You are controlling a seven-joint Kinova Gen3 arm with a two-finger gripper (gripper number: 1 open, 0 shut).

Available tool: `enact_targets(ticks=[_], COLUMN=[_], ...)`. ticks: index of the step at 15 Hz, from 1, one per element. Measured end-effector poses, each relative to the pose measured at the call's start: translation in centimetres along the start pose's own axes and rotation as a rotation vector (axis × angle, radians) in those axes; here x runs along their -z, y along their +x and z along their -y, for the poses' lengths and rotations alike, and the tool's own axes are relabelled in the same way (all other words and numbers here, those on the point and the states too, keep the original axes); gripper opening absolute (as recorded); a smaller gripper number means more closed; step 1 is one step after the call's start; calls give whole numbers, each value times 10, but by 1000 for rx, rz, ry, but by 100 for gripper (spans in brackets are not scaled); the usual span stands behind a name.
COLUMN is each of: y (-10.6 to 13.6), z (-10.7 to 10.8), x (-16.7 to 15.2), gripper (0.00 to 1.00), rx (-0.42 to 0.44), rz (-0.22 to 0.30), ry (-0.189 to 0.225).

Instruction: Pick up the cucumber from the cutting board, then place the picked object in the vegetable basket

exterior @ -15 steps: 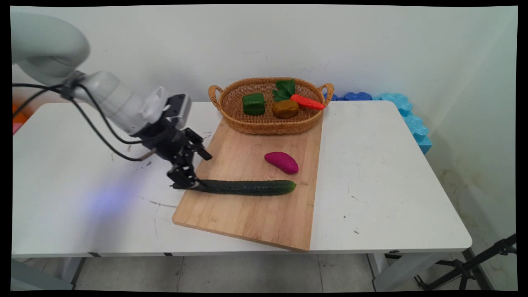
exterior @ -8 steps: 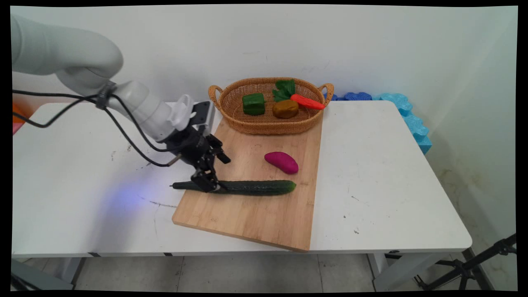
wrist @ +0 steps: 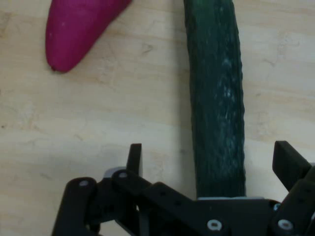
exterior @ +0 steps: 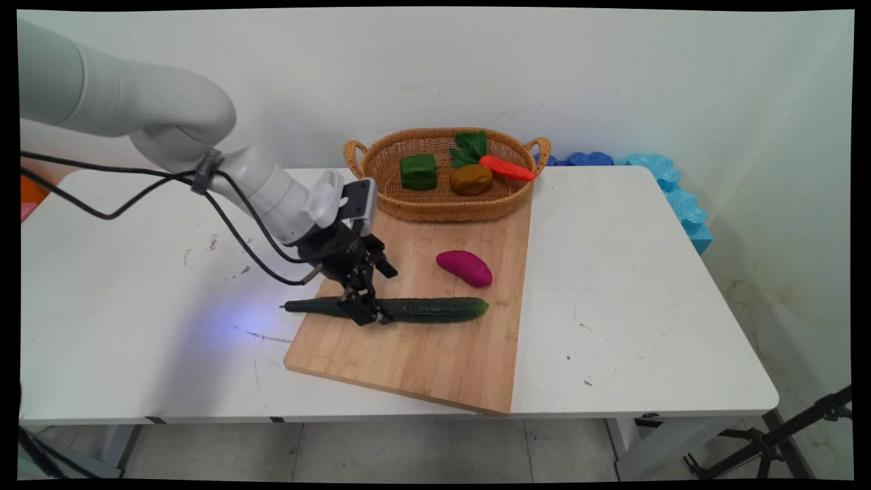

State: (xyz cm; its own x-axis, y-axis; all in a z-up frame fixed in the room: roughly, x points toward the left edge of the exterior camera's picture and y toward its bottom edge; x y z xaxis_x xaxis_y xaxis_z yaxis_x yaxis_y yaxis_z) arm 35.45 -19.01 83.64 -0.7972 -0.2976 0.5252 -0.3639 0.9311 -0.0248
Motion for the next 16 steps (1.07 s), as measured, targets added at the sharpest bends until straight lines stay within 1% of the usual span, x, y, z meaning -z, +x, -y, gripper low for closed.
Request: enact_targets(ticks=[8,9,16], y=[4,5,5], z=[-1,-1,-2], x=[-22,-24,-29], gripper=[100,0,0], rx=[-4,-4,-10], rz=[9,10,16], ry=[-2,-2,-4])
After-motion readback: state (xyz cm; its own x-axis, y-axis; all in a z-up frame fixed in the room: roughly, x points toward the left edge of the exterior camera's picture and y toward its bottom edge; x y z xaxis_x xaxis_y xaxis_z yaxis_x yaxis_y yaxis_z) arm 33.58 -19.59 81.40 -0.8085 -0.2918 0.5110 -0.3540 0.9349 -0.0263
